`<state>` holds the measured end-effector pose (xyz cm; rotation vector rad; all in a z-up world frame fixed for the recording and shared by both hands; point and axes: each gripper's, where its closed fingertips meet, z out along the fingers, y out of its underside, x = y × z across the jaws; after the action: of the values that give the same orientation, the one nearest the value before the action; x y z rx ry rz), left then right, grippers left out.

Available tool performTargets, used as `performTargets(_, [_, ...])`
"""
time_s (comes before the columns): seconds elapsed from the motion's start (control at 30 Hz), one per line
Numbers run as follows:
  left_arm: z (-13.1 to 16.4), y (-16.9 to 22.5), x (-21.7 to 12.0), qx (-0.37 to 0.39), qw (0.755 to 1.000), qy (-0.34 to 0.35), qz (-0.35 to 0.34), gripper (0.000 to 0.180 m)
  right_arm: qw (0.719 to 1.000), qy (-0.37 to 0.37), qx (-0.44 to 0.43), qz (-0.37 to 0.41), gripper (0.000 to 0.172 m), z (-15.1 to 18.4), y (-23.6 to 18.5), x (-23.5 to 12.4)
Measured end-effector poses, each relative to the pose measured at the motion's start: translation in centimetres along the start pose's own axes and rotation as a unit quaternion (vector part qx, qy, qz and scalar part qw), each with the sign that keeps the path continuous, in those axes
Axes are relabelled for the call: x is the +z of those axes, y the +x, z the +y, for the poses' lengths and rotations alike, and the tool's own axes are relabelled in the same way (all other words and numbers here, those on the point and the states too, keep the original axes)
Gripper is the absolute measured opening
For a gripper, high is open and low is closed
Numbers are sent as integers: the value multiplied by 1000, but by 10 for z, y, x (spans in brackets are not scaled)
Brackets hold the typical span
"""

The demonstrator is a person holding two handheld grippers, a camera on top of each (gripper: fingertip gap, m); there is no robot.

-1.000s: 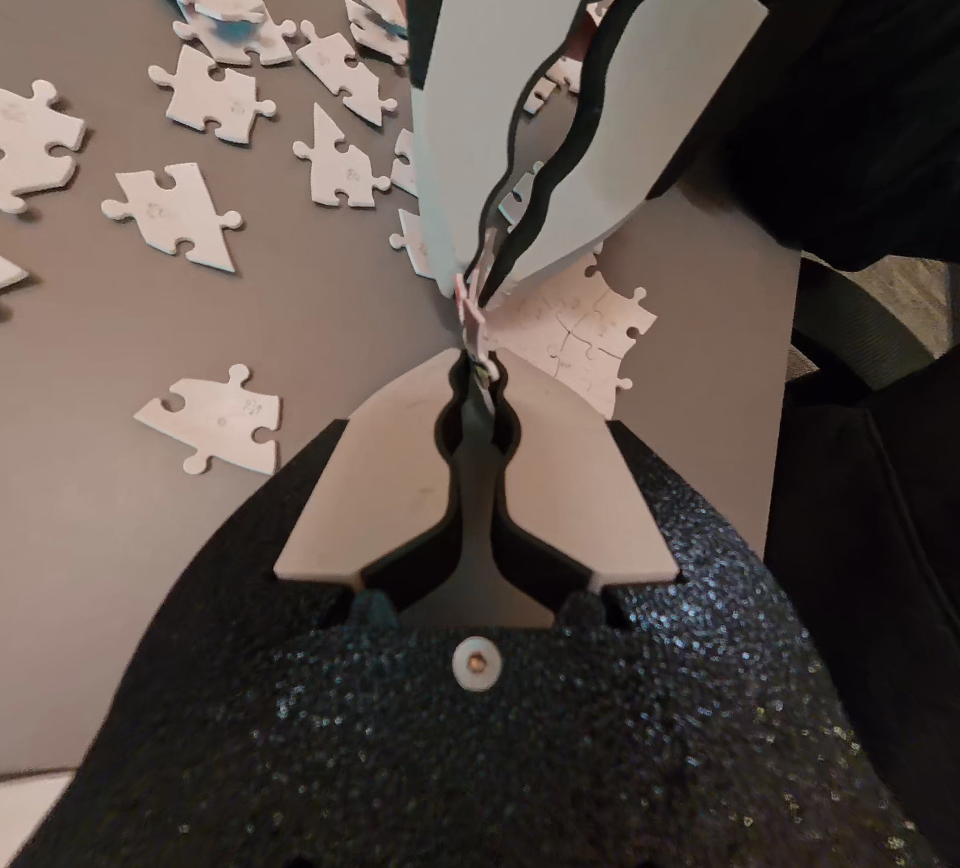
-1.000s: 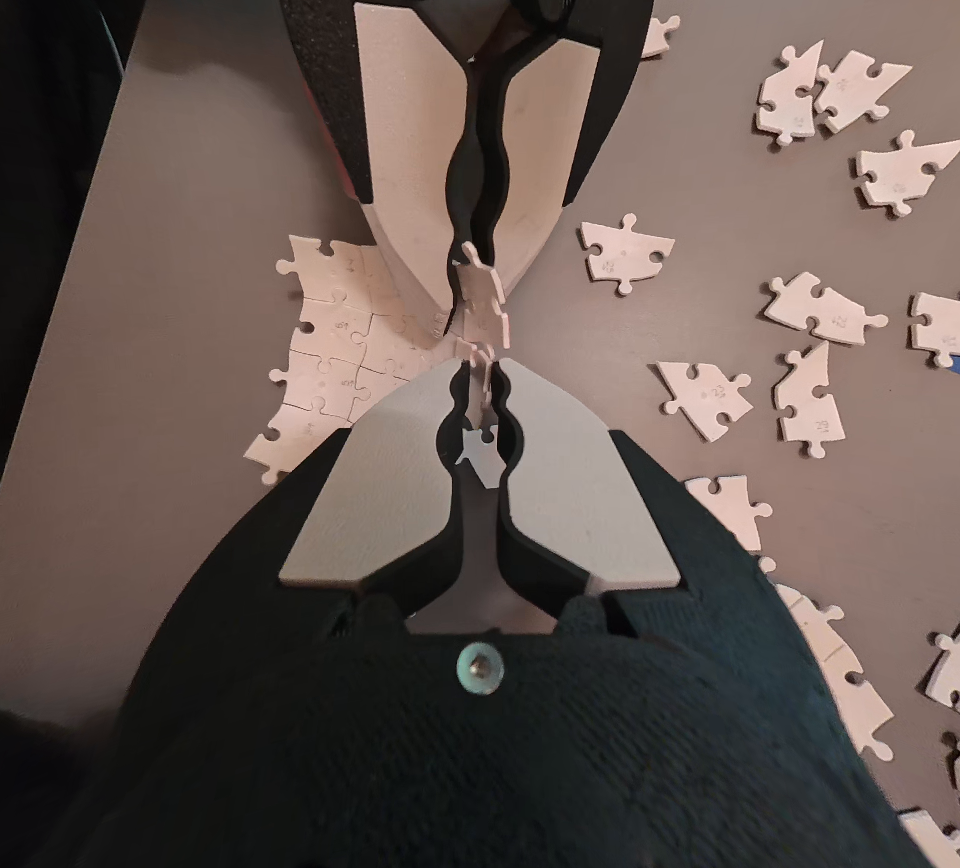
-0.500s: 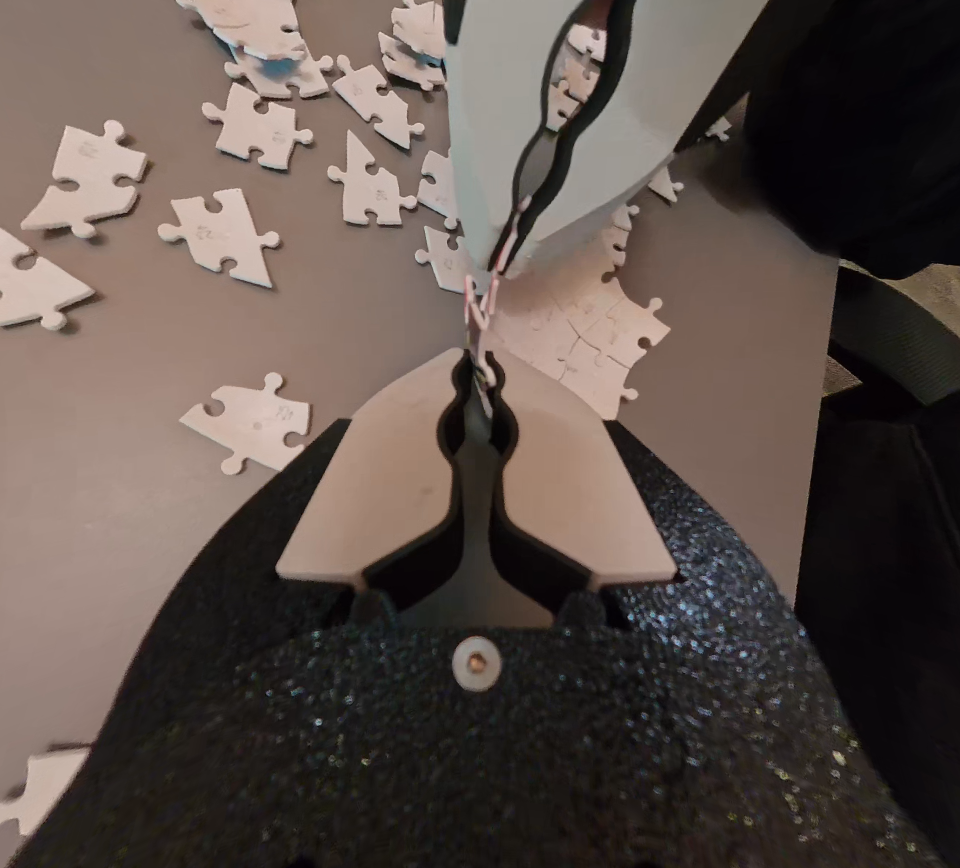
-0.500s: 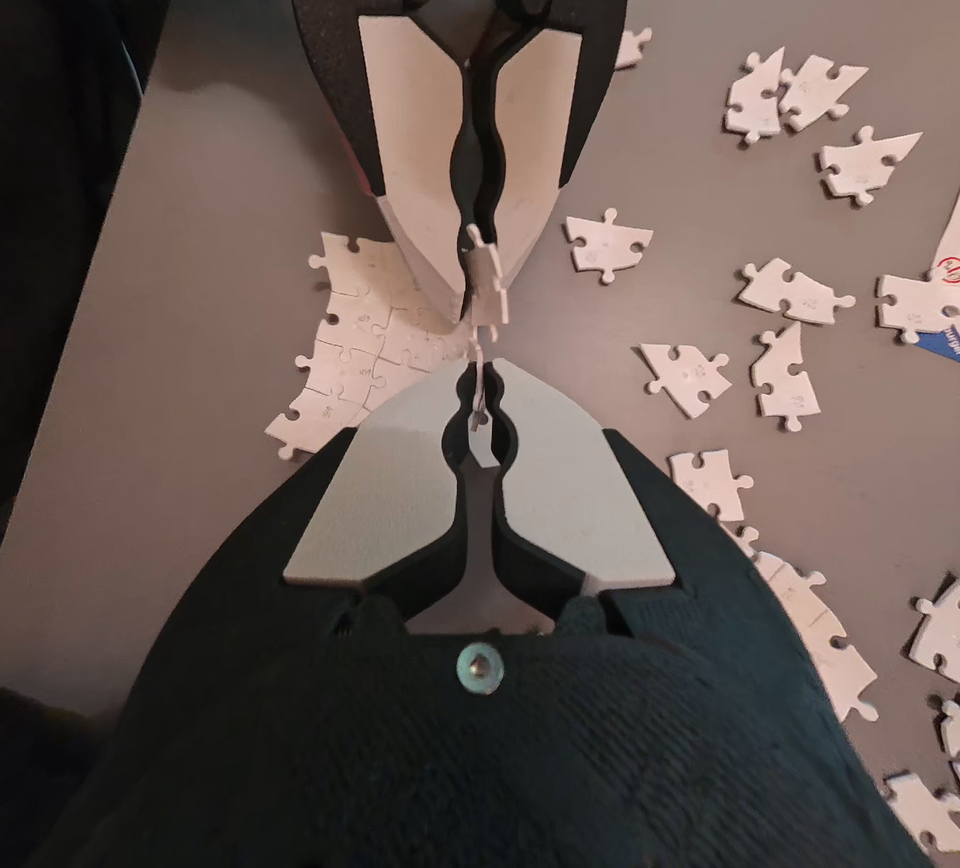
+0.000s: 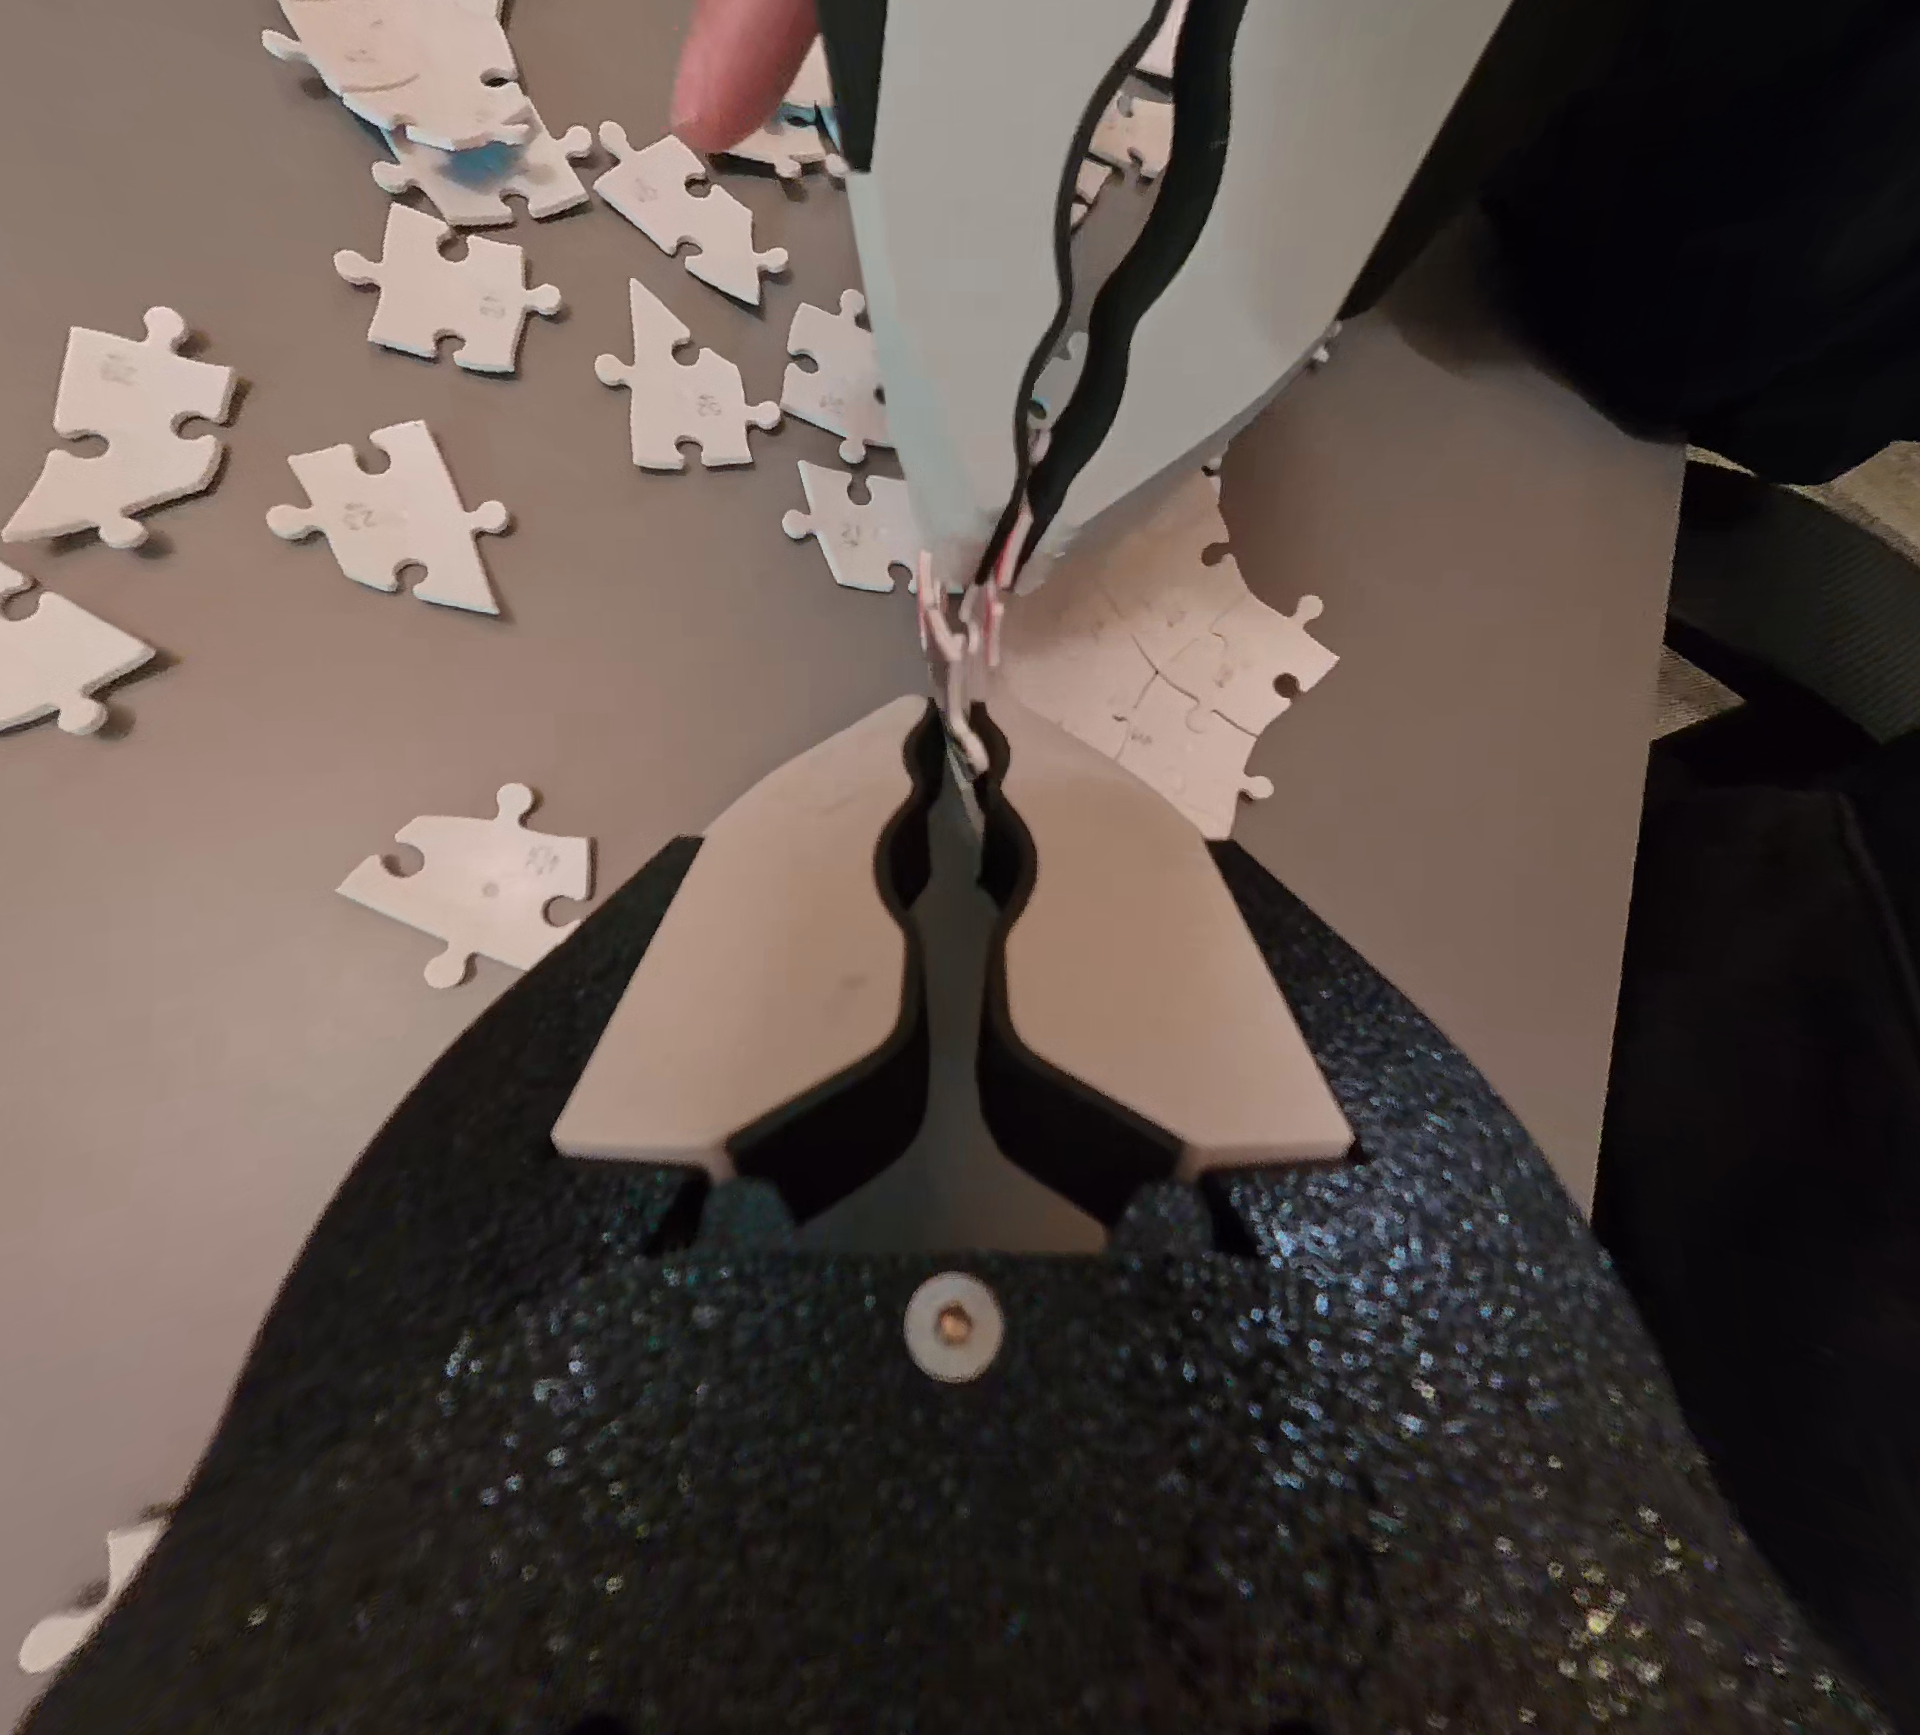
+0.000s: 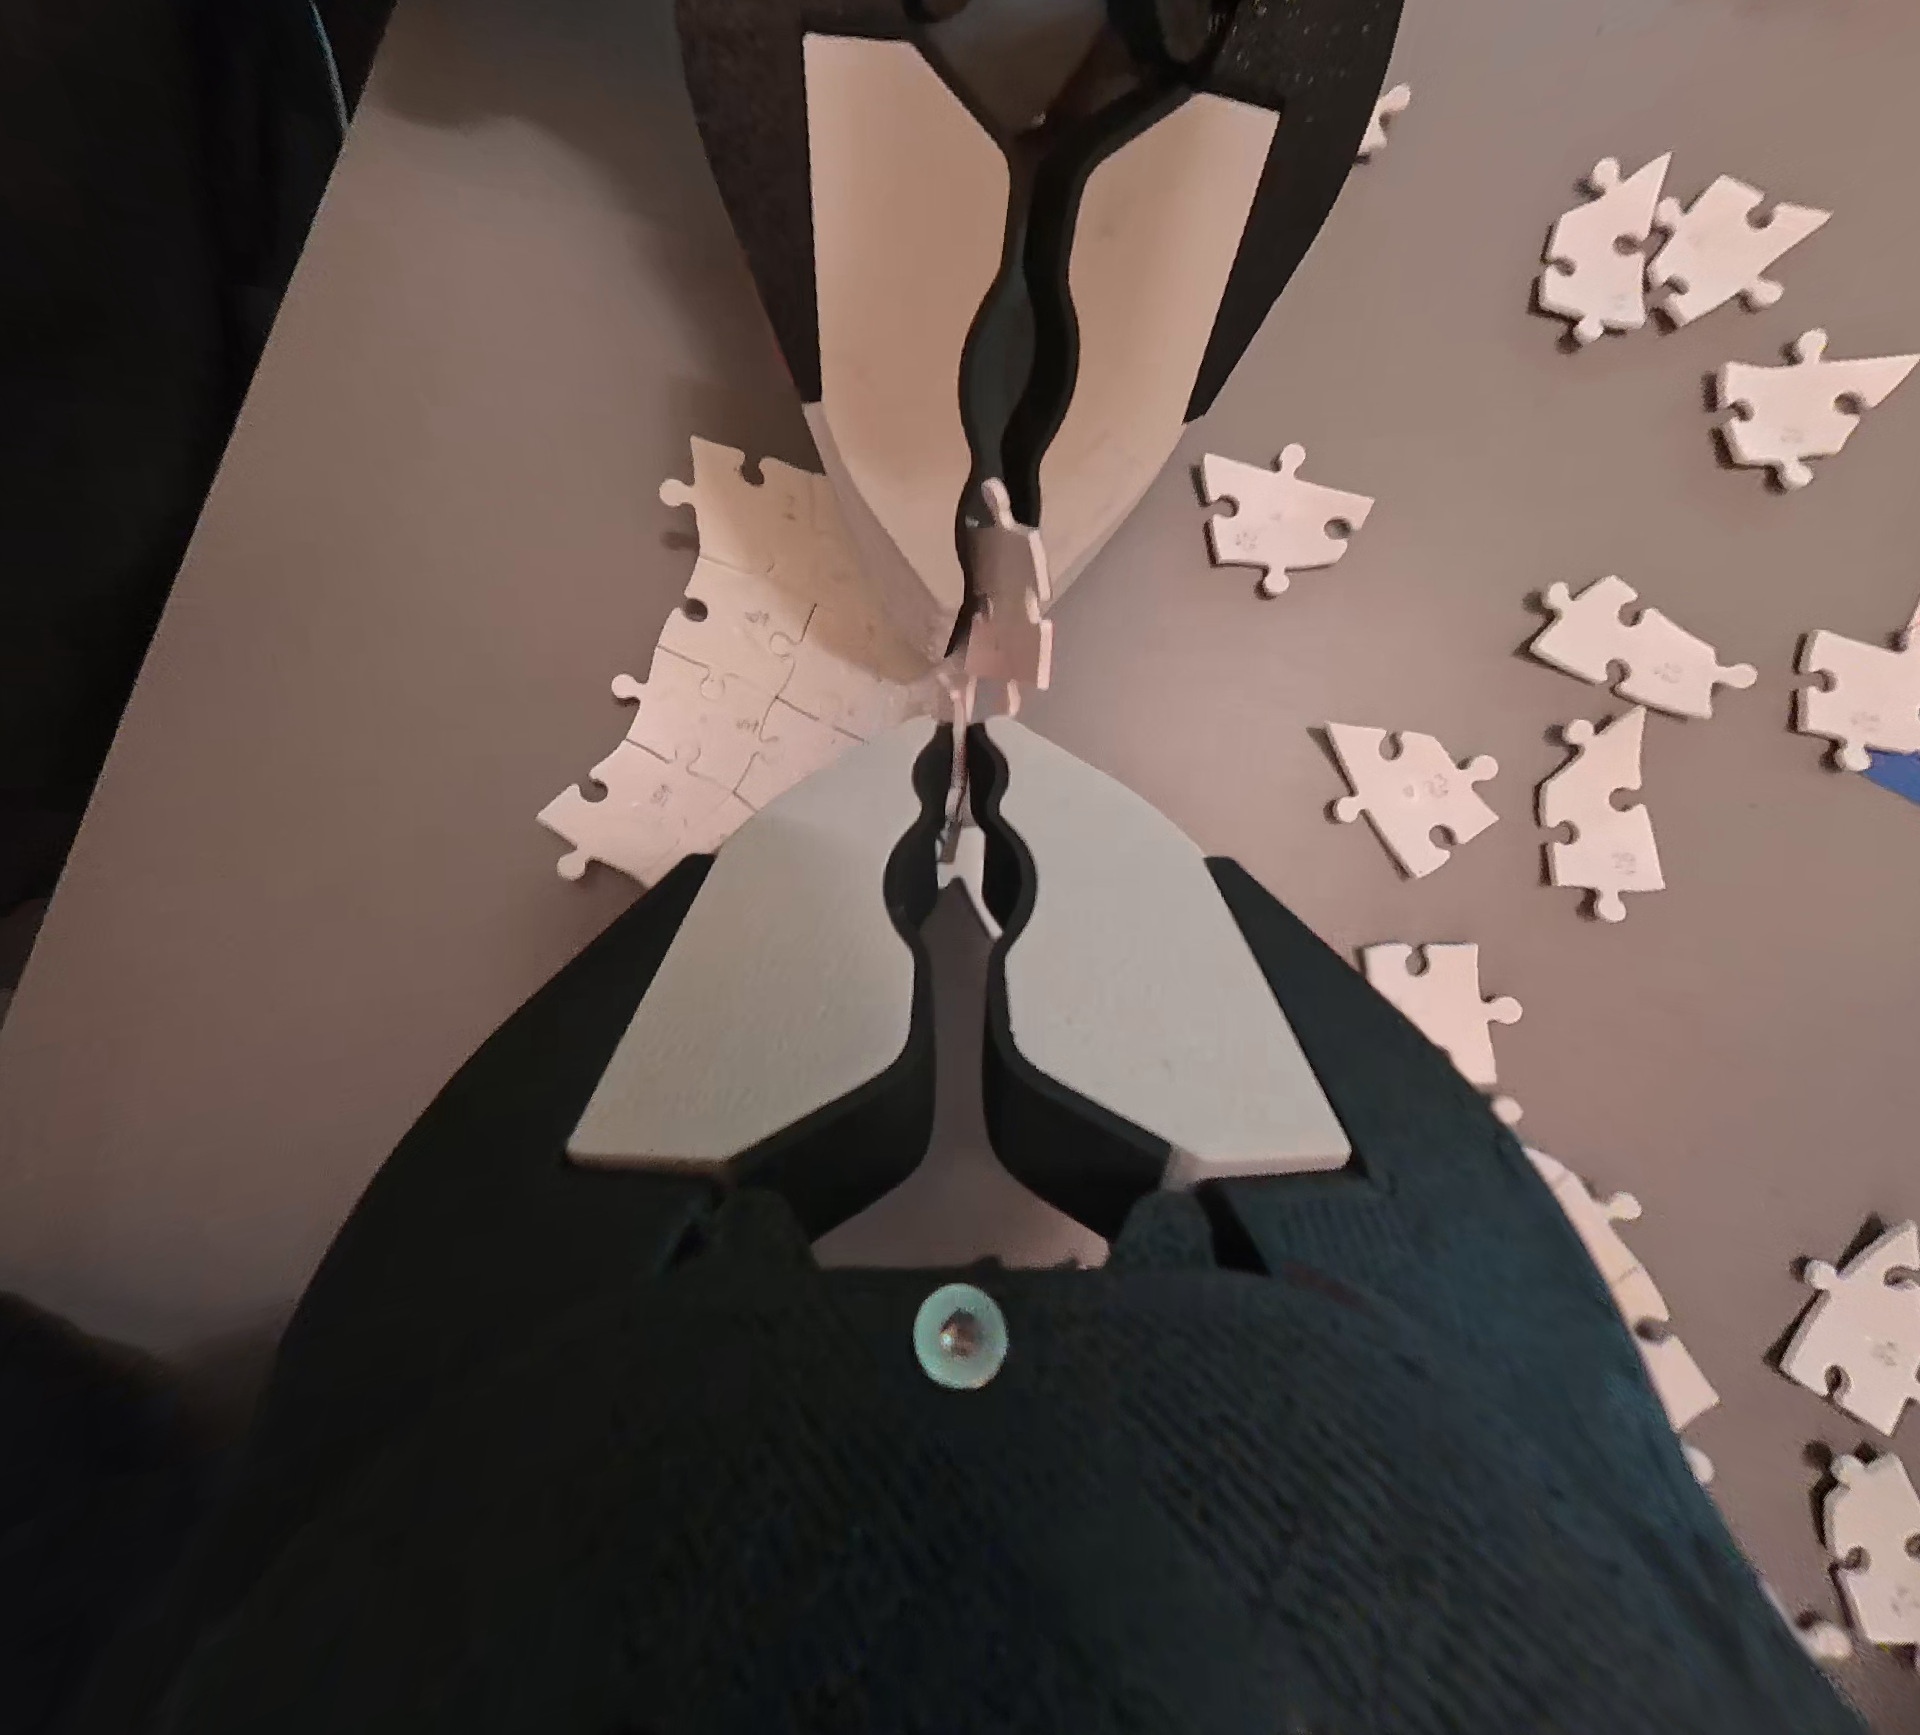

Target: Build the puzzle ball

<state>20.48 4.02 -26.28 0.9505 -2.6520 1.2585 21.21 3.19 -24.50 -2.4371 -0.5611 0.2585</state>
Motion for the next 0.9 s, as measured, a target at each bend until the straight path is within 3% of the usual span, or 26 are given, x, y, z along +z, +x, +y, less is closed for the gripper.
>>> performTargets(0.33, [-2,1,0,17,1000,-3,-5,3,998,35,59,5,4,-5,8,-9])
performTargets(0.47, [-2,2,1,24,1000,-2,-2,3,998,35,44,7,18,-2,8,-6])
performTargets(0.73, [-3,4,1,34,999,-3,-2,3,996,73,53,1,17,-12,11,-4])
performTargets(0.9, [-2,2,1,31,999,-6,-5,4,998,60,30,-5,3,-12,6,0])
